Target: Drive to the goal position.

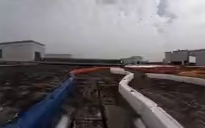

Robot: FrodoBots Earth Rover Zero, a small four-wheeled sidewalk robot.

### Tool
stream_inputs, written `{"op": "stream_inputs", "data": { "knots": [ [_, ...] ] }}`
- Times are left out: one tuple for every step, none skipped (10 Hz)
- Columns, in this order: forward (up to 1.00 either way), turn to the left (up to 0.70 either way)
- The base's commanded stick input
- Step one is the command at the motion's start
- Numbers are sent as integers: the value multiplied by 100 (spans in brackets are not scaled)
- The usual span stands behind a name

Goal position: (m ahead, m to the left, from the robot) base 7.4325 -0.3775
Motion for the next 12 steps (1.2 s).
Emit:
{"op": "stream_inputs", "data": {
  "knots": [
    [70,0],
    [70,0],
    [70,0],
    [70,0],
    [70,0],
    [70,0],
    [70,0],
    [70,22],
    [70,24],
    [70,5],
    [70,0],
    [70,0]
  ]
}}
